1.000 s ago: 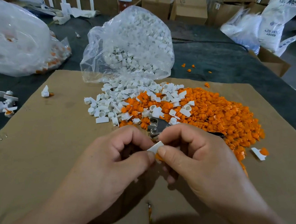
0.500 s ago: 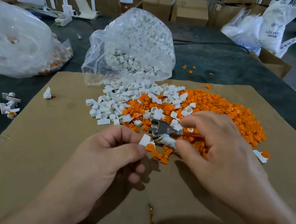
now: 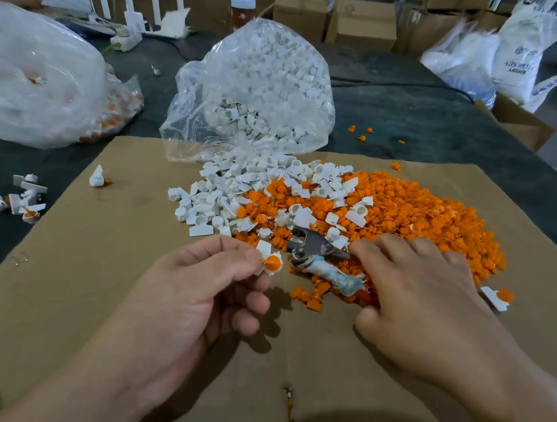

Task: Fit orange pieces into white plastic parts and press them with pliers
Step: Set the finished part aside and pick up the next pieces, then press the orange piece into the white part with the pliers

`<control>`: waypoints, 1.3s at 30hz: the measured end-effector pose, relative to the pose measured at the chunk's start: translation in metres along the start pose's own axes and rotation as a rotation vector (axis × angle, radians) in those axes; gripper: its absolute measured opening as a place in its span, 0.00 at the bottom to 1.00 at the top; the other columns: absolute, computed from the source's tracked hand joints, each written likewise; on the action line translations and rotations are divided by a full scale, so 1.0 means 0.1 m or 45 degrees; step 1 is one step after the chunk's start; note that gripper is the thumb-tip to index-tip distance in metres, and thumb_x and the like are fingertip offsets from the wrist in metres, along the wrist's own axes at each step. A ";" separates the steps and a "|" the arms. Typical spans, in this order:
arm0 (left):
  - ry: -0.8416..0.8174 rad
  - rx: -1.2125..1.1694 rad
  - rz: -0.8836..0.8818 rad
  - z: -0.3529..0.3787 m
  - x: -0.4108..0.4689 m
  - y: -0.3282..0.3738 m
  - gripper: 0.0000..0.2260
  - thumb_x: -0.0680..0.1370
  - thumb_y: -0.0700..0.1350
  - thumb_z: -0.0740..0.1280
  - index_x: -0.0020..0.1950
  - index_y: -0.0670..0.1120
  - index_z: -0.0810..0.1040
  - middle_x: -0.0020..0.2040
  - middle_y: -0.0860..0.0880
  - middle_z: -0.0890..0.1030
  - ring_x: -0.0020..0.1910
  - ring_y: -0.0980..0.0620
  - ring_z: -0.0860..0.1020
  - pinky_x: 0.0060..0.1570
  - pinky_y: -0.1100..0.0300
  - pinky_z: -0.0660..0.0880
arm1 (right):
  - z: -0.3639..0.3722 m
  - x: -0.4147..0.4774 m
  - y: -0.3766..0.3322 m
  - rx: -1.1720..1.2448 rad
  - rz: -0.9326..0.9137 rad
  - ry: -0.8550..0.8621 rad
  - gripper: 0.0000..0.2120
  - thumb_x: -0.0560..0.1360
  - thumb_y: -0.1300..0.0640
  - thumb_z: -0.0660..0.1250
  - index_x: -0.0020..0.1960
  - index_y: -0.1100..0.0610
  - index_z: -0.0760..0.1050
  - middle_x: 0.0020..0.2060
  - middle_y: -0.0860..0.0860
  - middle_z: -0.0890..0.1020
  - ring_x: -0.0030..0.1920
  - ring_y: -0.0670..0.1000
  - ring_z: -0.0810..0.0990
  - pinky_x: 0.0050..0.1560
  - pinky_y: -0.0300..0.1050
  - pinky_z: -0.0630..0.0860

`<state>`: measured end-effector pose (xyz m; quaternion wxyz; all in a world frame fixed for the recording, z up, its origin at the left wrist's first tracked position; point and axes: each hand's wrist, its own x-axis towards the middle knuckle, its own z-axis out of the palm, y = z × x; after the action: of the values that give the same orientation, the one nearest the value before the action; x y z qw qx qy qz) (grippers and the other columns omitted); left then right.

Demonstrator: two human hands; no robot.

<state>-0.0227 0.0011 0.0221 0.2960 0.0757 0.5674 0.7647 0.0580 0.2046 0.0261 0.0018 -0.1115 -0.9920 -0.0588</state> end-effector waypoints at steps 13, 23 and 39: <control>0.082 -0.075 0.088 -0.09 0.06 0.02 0.04 0.65 0.42 0.76 0.33 0.49 0.83 0.34 0.47 0.80 0.27 0.54 0.77 0.22 0.64 0.72 | -0.18 -0.02 -0.06 0.191 0.134 0.273 0.18 0.69 0.39 0.61 0.52 0.48 0.76 0.37 0.46 0.77 0.41 0.53 0.74 0.42 0.50 0.71; 0.132 -0.113 0.229 -0.10 0.05 0.05 0.05 0.69 0.43 0.69 0.33 0.50 0.81 0.32 0.47 0.79 0.27 0.53 0.75 0.22 0.63 0.70 | -0.27 -0.15 -0.07 0.373 -0.085 0.283 0.25 0.66 0.45 0.57 0.59 0.51 0.77 0.47 0.44 0.81 0.45 0.50 0.79 0.37 0.36 0.69; 0.121 0.147 0.468 -0.07 0.01 -0.03 0.06 0.65 0.50 0.72 0.36 0.49 0.82 0.31 0.47 0.79 0.28 0.53 0.77 0.25 0.65 0.71 | -0.23 -0.16 -0.02 0.568 -0.312 0.116 0.28 0.66 0.42 0.54 0.66 0.37 0.66 0.56 0.32 0.70 0.58 0.37 0.68 0.53 0.37 0.70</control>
<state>-0.0262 -0.0038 0.0169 0.1192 0.1587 0.6002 0.7748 0.0725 0.1969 0.0484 0.0640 0.0153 -0.9854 0.1568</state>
